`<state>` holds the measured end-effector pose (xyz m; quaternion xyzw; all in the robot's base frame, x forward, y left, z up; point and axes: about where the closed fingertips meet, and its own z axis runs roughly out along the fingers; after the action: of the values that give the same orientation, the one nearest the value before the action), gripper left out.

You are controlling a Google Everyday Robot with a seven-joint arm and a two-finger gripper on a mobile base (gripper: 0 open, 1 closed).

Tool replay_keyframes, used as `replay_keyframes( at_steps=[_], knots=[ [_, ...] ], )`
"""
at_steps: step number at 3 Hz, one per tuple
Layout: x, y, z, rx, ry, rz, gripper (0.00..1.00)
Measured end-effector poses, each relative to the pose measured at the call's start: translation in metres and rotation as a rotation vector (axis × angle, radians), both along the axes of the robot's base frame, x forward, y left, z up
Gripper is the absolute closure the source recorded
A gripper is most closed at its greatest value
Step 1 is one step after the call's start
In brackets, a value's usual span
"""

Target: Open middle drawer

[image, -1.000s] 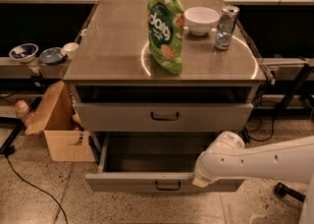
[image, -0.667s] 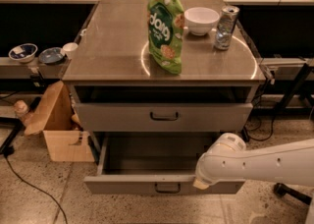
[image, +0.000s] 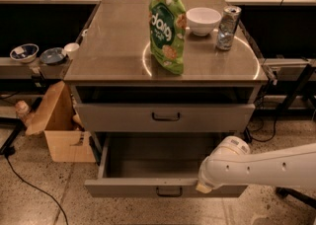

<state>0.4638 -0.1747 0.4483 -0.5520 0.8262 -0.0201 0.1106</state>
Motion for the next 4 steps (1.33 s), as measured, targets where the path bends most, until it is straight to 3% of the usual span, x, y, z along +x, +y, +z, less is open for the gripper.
replay_keyframes(
  at_steps=[2, 3, 4],
  knots=[
    [-0.023, -0.009, 0.011, -0.003, 0.000, -0.056, 1.00],
    [-0.059, -0.027, 0.013, -0.019, 0.033, -0.101, 1.00],
    [-0.128, -0.057, 0.023, -0.037, 0.075, -0.166, 1.00]
  ],
)
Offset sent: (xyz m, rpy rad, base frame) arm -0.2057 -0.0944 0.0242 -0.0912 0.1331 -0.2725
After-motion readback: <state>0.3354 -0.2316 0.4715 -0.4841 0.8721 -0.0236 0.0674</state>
